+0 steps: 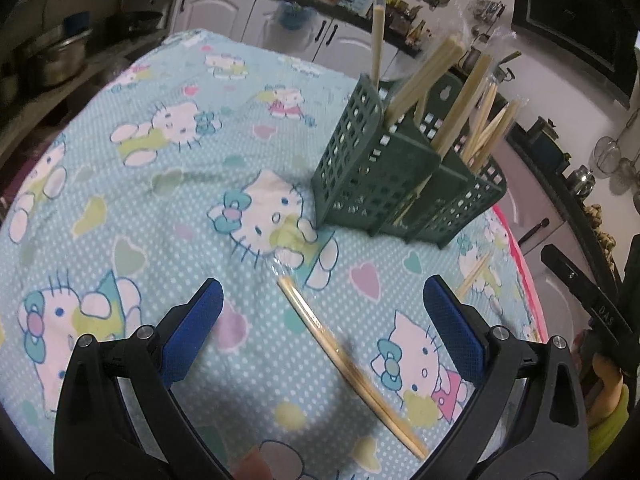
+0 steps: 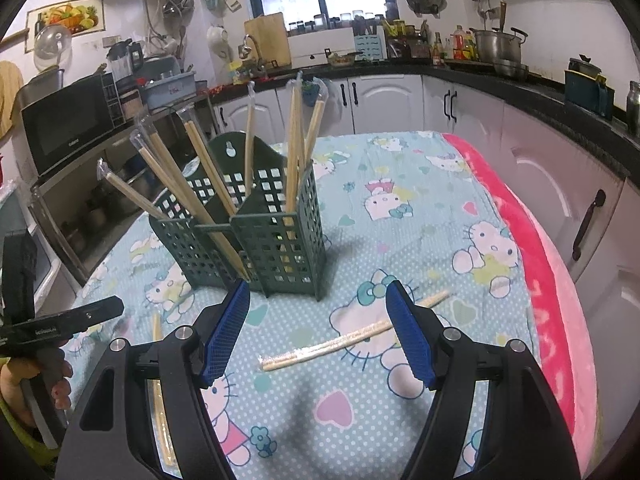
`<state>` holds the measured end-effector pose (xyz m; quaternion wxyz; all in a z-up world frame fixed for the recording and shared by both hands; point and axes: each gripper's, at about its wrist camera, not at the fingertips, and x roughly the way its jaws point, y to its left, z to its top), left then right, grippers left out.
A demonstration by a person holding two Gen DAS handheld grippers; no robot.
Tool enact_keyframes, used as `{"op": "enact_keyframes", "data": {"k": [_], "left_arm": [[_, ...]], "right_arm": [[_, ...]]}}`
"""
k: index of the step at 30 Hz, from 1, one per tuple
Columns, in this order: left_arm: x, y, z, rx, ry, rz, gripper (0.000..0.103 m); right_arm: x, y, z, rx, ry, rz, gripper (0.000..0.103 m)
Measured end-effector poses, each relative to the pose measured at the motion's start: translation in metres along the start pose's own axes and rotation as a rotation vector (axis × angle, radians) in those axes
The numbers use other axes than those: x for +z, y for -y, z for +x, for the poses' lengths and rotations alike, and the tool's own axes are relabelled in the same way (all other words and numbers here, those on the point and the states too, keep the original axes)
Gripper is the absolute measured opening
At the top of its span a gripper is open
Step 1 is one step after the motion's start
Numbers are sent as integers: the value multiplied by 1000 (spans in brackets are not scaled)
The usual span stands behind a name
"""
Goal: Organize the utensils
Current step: 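Move both tools down to the last chopsticks lying on the cloth, then close the left tool on a wooden chopstick while the right tool grasps another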
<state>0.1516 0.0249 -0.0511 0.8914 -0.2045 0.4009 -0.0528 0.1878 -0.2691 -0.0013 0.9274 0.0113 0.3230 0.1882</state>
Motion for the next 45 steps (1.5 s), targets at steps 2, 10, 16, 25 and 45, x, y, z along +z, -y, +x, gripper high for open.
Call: {"op": "enact_keyframes", "data": {"k": [2, 10, 16, 25, 45], "left_arm": [[-3, 1, 5, -7, -19, -1, 92], [-13, 3, 28, -36, -98, -6, 92], [-11, 3, 40, -41, -129, -17, 81], [5, -8, 53, -16, -154, -66, 67], [18, -11, 72, 139, -140, 14, 21]], "right_arm": [[-2, 3, 2, -6, -9, 7, 68], [-12, 25, 17, -48, -73, 75, 68], [-17, 46, 34, -59, -124, 144, 68], [-8, 83, 72, -83, -197, 265, 67], [-2, 132, 112, -145, -250, 489, 14]]}}
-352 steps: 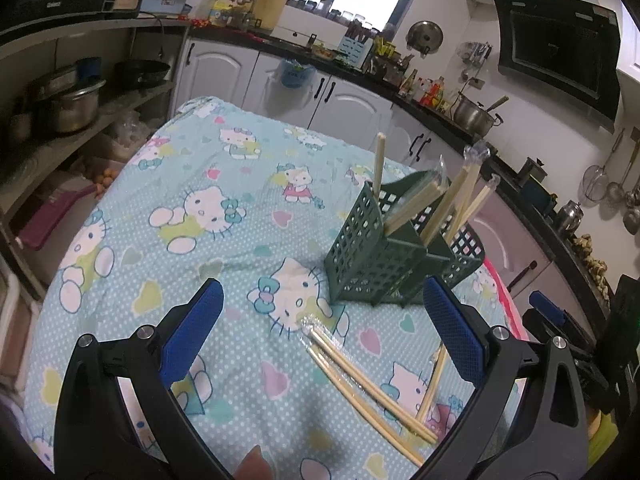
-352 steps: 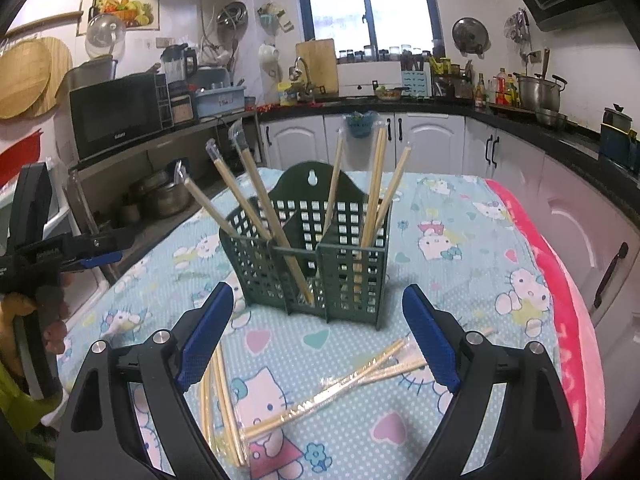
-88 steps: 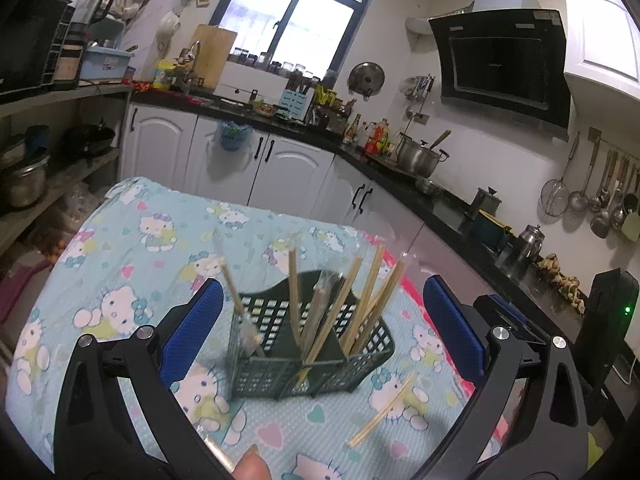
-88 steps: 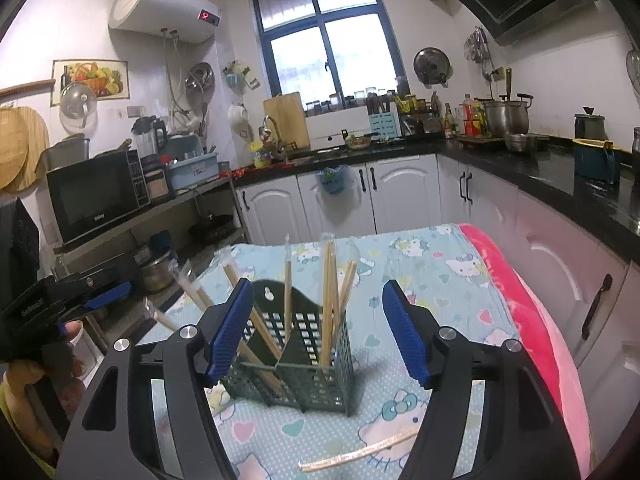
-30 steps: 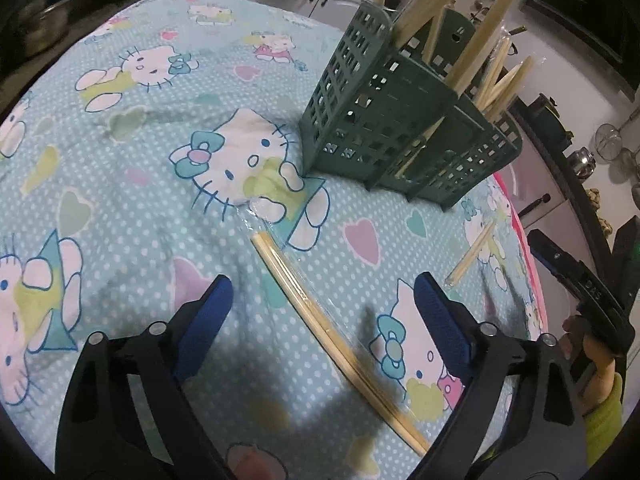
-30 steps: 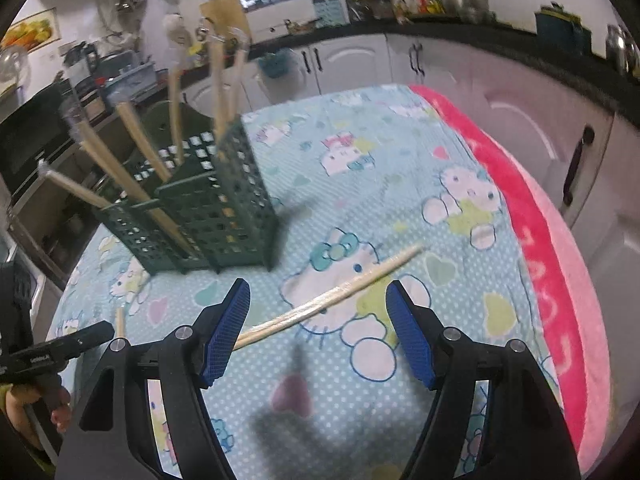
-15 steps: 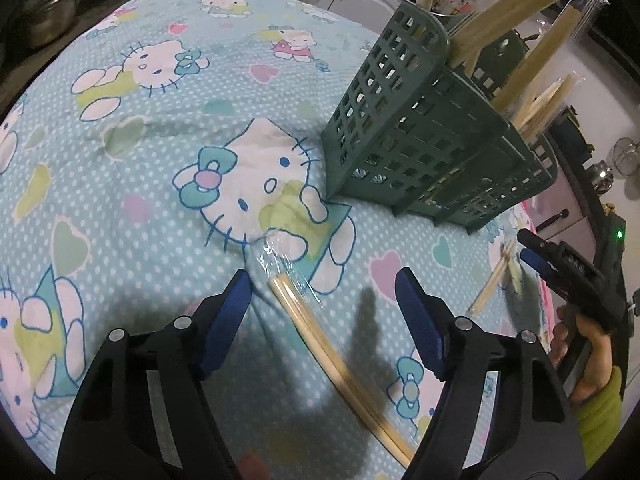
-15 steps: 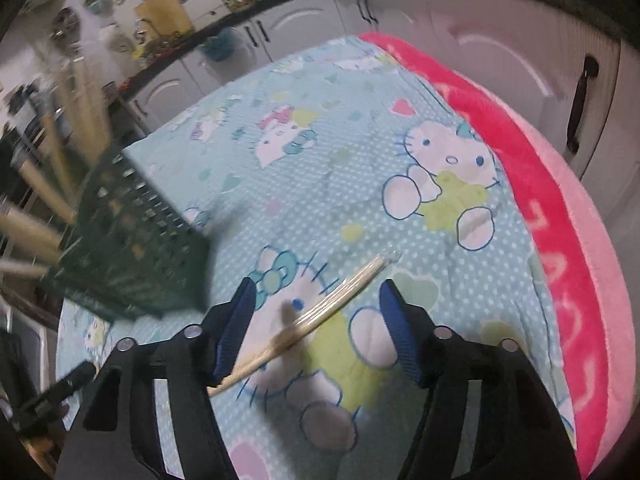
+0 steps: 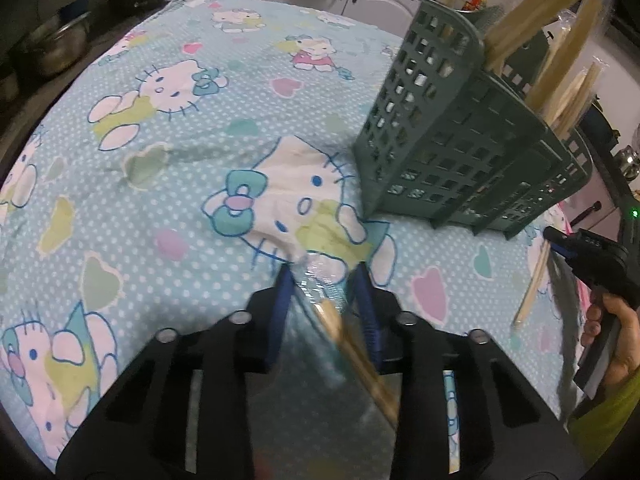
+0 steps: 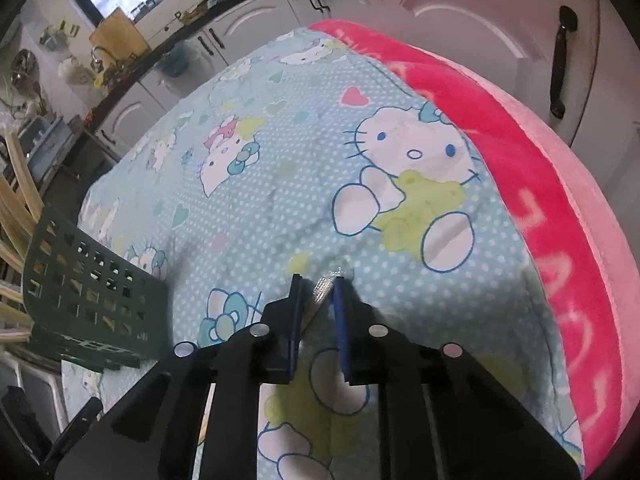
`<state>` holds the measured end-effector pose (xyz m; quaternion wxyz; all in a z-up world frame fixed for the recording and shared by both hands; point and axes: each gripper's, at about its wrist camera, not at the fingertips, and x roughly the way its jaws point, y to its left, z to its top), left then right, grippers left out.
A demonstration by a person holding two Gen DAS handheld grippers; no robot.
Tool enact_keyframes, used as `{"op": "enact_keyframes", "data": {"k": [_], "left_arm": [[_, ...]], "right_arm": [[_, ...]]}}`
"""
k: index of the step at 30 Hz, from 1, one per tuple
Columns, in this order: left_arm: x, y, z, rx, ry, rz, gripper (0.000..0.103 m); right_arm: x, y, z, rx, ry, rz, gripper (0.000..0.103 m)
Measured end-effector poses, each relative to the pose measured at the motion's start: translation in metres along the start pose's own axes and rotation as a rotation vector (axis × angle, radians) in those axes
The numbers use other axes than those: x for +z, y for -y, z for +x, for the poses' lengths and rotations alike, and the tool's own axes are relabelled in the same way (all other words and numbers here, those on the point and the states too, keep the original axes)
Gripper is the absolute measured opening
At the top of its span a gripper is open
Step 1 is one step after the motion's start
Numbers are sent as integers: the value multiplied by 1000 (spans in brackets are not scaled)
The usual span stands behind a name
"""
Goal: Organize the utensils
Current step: 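Close the left tool on a wooden chopstick while the right tool grasps another, then lift the left tool's chopstick over the green basket while the right tool carries its chopstick there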
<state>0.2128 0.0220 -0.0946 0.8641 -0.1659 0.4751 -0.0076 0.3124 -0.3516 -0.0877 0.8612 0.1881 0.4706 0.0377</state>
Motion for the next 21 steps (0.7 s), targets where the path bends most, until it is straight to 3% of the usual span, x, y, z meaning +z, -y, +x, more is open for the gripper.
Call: {"op": "enact_keyframes", "data": {"k": [13, 21], "left_arm": [[1, -34, -11, -90, -14, -59, 4], [-1, -37, -33, -161, 19, -67, 2]], "right_arm": [[-16, -18, -33, 95, 67, -80, 12], [-26, -40, -61, 146, 117, -173, 10]]}}
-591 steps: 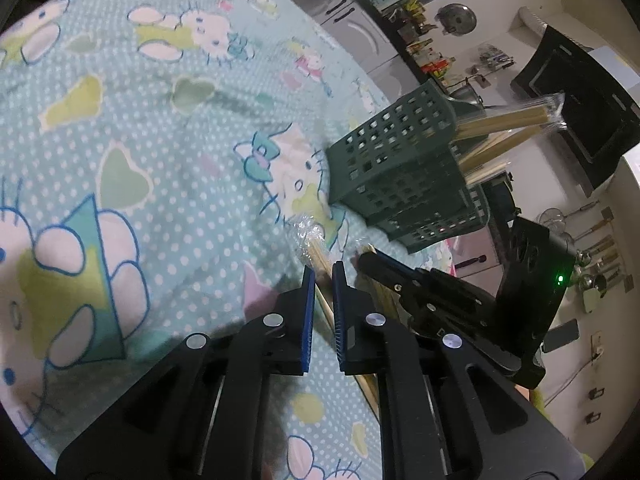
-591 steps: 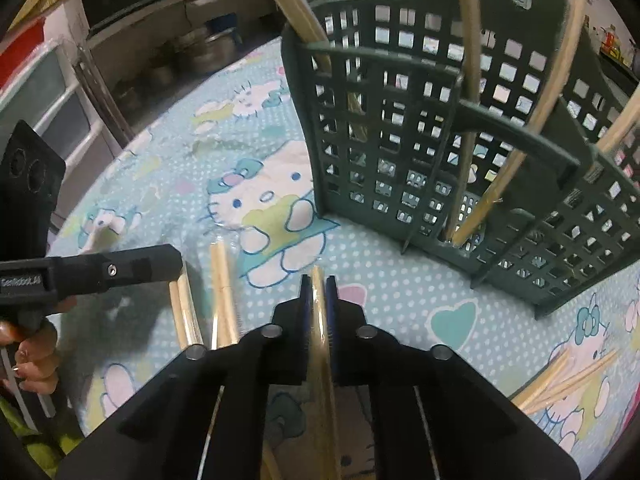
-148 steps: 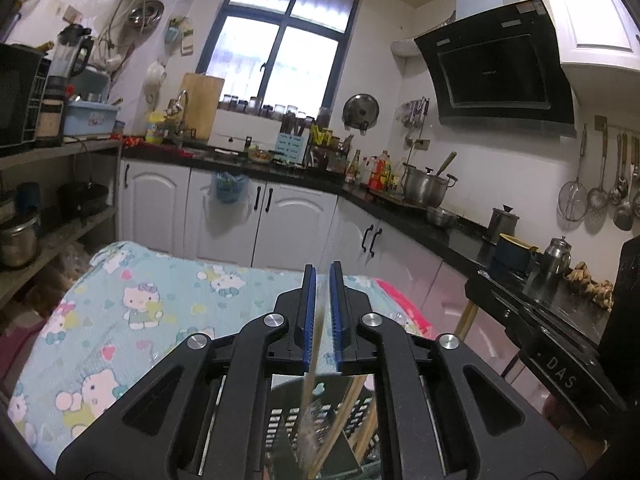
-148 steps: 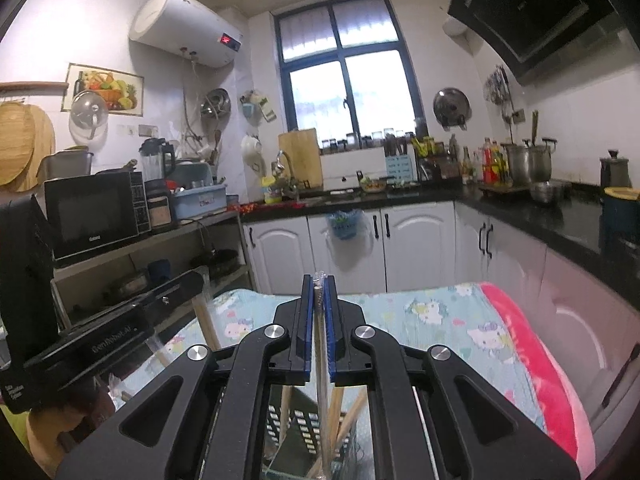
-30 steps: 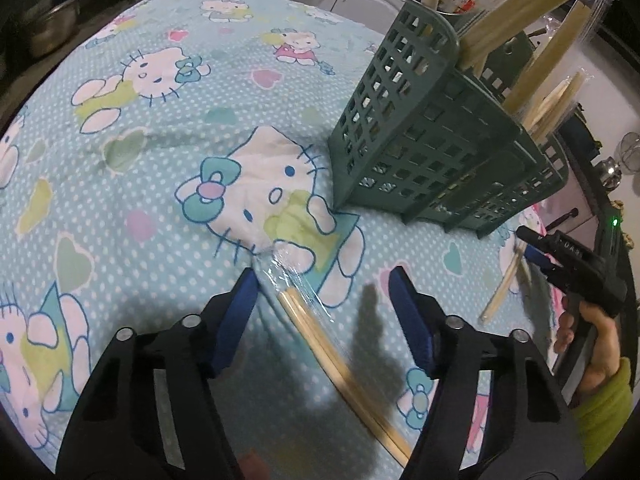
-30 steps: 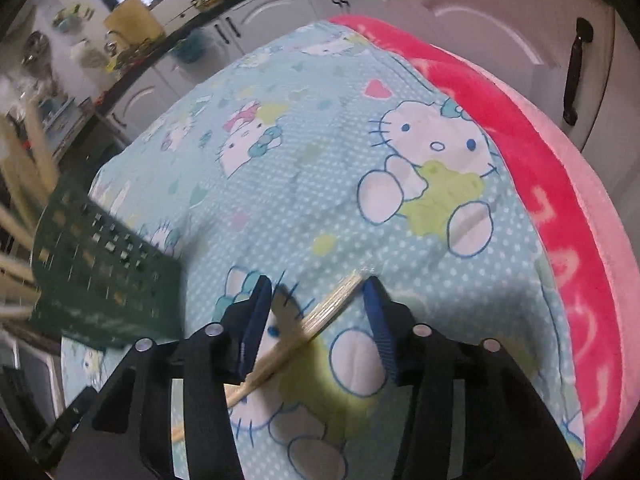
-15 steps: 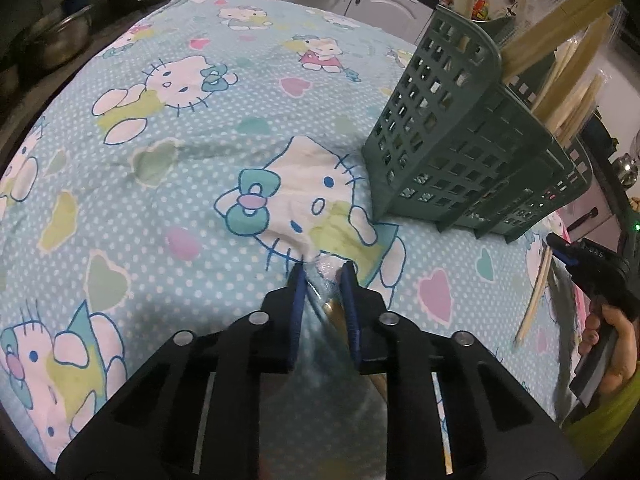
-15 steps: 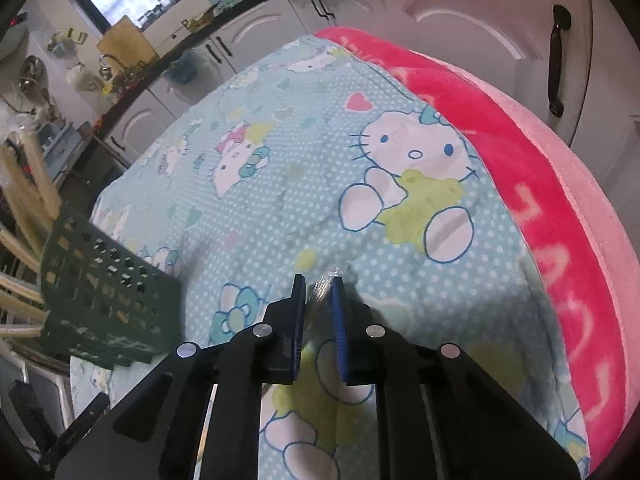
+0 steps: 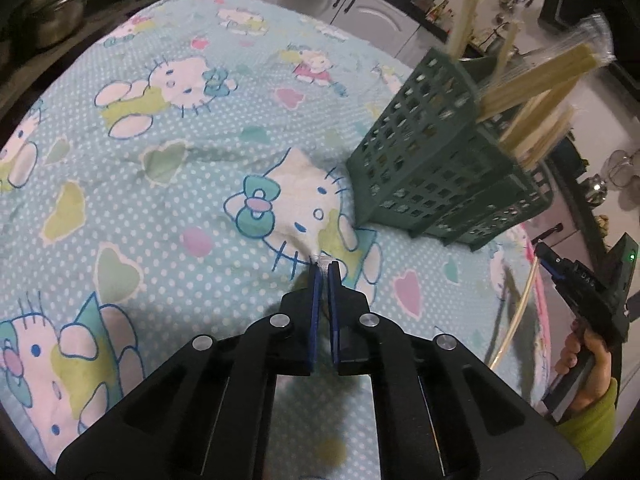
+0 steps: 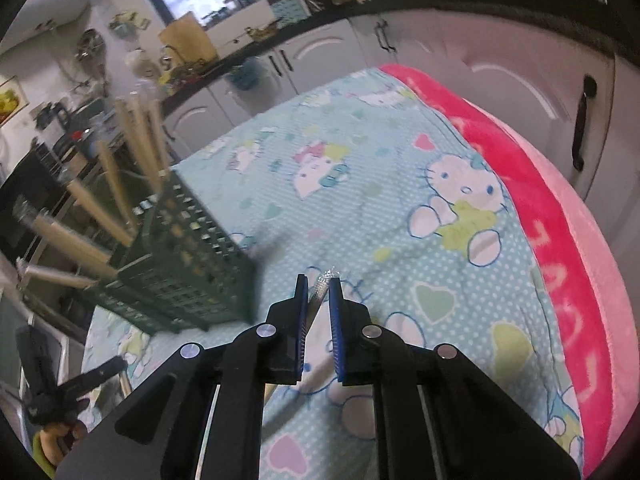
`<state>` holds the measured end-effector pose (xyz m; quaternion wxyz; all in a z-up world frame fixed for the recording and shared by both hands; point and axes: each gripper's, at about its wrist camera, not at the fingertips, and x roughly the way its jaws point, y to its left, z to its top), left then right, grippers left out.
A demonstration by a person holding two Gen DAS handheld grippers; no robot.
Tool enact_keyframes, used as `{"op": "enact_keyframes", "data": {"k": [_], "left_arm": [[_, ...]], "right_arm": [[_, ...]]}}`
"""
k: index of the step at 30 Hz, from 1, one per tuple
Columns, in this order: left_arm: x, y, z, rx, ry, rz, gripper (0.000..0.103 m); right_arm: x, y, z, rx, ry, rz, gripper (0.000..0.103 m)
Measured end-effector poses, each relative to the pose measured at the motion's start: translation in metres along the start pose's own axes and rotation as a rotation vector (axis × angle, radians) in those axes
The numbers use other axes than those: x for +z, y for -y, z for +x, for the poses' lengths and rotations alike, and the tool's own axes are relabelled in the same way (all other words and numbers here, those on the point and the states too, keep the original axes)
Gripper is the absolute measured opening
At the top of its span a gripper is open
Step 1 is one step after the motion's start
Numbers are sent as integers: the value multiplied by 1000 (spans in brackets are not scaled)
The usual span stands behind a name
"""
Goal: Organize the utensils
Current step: 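Lift the left tool's chopstick over the green basket while the right tool carries its chopstick there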
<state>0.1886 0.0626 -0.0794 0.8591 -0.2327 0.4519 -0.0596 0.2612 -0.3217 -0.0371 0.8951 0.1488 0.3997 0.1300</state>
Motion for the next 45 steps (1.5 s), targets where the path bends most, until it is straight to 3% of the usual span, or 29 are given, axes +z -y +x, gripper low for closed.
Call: {"op": "enact_keyframes", "data": {"k": [16, 31, 37, 45], "left_arm": [[1, 49, -63, -104, 137, 111, 0], [8, 91, -96, -190, 208, 204, 0], [15, 109, -107, -231, 233, 235, 0], [39, 126, -137, -259, 327, 257, 0]], "right_arm": [[-5, -65, -54, 107, 97, -189, 7], [-5, -114, -91, 191, 169, -318, 6], [2, -130, -104, 213, 212, -355, 5], [21, -150, -125, 237, 286, -399, 5]]}}
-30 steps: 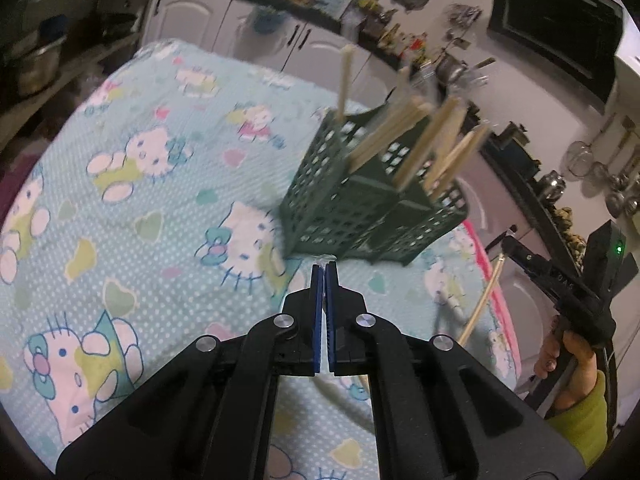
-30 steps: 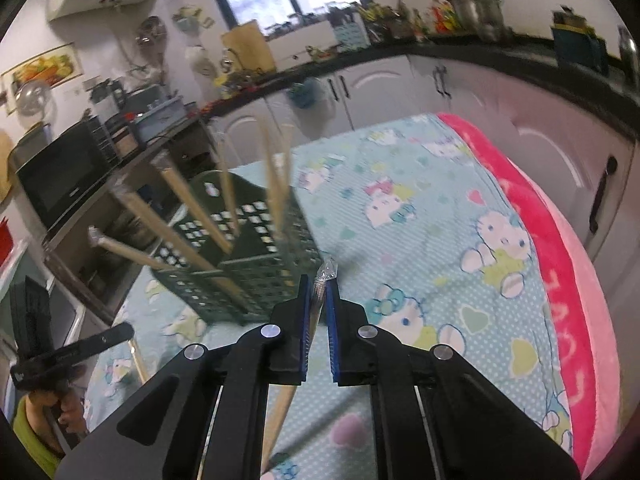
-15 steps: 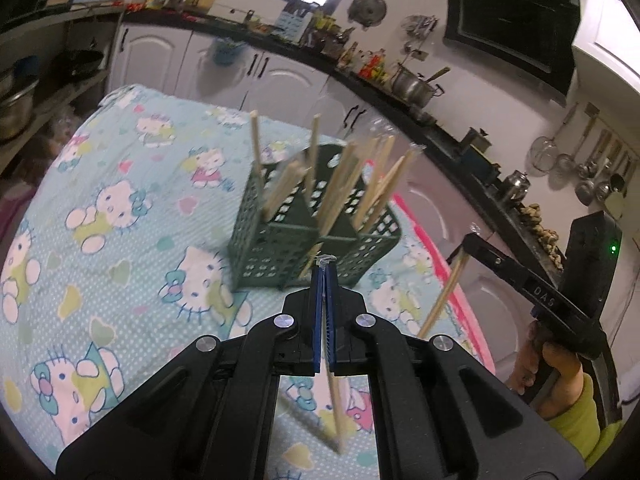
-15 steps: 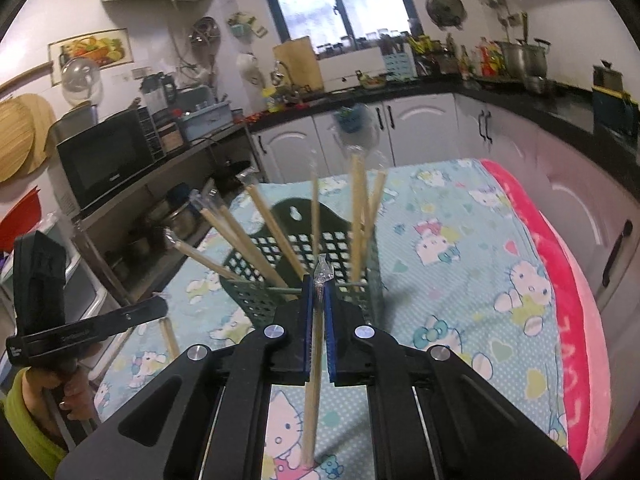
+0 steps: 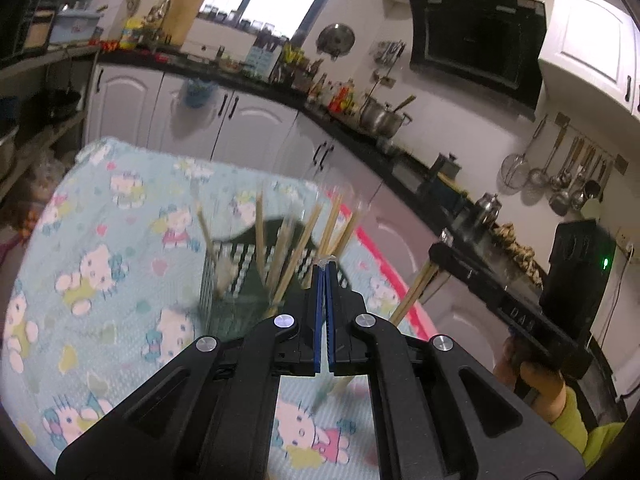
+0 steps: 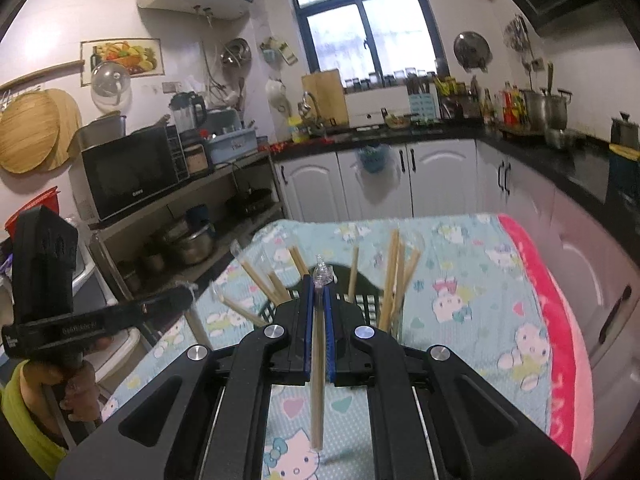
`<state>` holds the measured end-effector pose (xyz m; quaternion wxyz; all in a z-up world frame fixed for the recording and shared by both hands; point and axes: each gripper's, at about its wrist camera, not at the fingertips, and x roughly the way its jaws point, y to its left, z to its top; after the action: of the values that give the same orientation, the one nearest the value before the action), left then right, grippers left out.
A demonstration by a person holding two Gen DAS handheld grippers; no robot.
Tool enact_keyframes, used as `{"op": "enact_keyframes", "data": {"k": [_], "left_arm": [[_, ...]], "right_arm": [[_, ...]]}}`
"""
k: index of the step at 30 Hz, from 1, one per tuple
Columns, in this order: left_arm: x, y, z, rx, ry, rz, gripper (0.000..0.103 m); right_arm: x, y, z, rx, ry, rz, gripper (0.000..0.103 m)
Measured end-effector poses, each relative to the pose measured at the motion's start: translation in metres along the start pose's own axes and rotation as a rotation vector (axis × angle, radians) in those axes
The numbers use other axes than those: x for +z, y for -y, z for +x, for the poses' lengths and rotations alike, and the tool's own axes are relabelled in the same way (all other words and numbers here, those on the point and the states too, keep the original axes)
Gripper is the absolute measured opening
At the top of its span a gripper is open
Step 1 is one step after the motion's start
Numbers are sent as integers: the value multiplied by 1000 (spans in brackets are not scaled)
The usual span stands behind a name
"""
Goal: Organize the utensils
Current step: 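Lift the left tool's chopstick over the green basket while the right tool carries its chopstick there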
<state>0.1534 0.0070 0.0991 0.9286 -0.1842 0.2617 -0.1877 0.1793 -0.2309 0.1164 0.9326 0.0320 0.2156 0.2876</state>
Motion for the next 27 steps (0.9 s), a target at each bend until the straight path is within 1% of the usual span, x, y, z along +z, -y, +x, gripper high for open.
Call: {"op": "enact_keyframes", "data": {"k": [7, 14, 21, 27], "left_arm": [[41, 13, -16, -9, 97, 38, 0], [78, 23, -25, -6, 184, 62, 0], [102, 28, -22, 10, 236, 78, 0], [111, 20, -11, 30, 257, 64, 0]], "right_arm": [[24, -7, -8, 7, 59, -47, 5], [53, -7, -12, -14, 126, -83, 5], [80, -6, -12, -56, 200, -131, 5], [92, 0, -4, -87, 230, -152, 5]]}}
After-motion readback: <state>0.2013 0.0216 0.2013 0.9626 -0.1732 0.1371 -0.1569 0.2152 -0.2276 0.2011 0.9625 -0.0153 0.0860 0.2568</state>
